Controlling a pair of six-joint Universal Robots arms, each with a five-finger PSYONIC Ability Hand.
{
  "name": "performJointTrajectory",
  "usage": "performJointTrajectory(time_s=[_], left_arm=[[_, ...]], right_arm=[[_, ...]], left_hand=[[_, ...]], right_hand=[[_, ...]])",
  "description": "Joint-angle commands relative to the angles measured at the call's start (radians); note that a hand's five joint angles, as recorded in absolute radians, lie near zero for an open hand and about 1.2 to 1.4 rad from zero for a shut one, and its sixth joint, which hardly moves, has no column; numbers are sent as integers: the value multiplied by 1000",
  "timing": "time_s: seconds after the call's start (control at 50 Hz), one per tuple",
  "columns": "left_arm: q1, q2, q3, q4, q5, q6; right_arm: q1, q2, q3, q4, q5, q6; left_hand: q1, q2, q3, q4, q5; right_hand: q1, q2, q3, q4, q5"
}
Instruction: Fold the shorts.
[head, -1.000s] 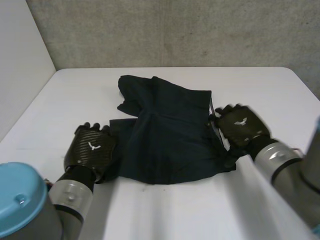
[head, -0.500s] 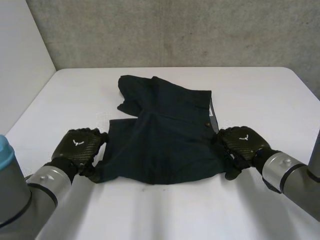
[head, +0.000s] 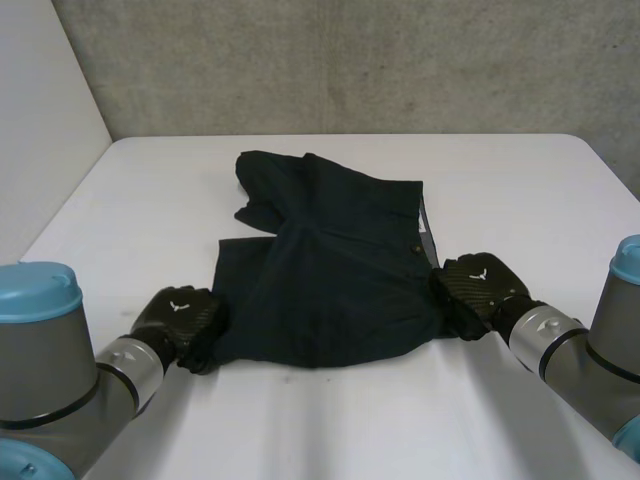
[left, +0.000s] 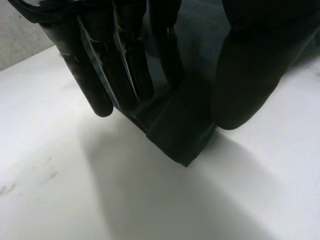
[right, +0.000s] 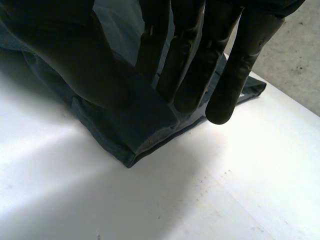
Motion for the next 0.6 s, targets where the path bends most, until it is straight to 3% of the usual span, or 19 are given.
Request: performJointTrajectory(time_s=[0.02, 0.06, 0.08, 0.12, 0.26, 0.4, 0.44, 0.46, 0.48, 0.6], left_arm=[[-34, -52, 21, 2, -55, 2], [-43, -59, 24, 4, -68, 2], [-49, -59, 26, 5, -78, 2], [-54, -57, 27, 8, -82, 2], [-60, -39, 27, 10, -82, 2], [-68, 49, 29, 10, -83, -7], [-66, 69, 30, 10, -83, -10], [-66, 87, 30, 10, -82, -11], [-66, 98, 30, 10, -83, -11], [-66, 138, 27, 1, -85, -10]], right_arm=[[1, -23, 3, 9, 10, 2], [1, -26, 3, 18, 10, 7], [-1, -26, 4, 30, 10, 8], [-1, -26, 4, 42, 10, 8], [1, -20, -3, 99, 6, 19], [1, 7, -20, 85, 4, 30], [1, 18, -28, 76, 4, 39], [1, 26, -34, 63, 6, 47], [1, 26, -36, 55, 6, 47], [-2, 6, -42, 44, 15, 31]], left_hand=[[448, 440, 442, 441, 446], [557, 549, 551, 550, 555], [586, 578, 580, 579, 584], [587, 579, 580, 579, 585], [587, 579, 580, 579, 585], [587, 579, 580, 579, 585], [587, 579, 580, 579, 585], [587, 579, 580, 579, 585], [587, 579, 580, 579, 585], [587, 579, 580, 579, 585]], right_hand=[[475, 225, 217, 206, 258], [389, 139, 131, 120, 172], [60, -191, -198, -209, -158], [-195, -445, -453, -464, -412], [-275, -526, -533, -544, -493], [-152, -403, -410, -421, -370], [44, -207, -214, -225, -174], [376, 126, 118, 107, 159], [474, 224, 216, 205, 257], [475, 225, 217, 206, 258]])
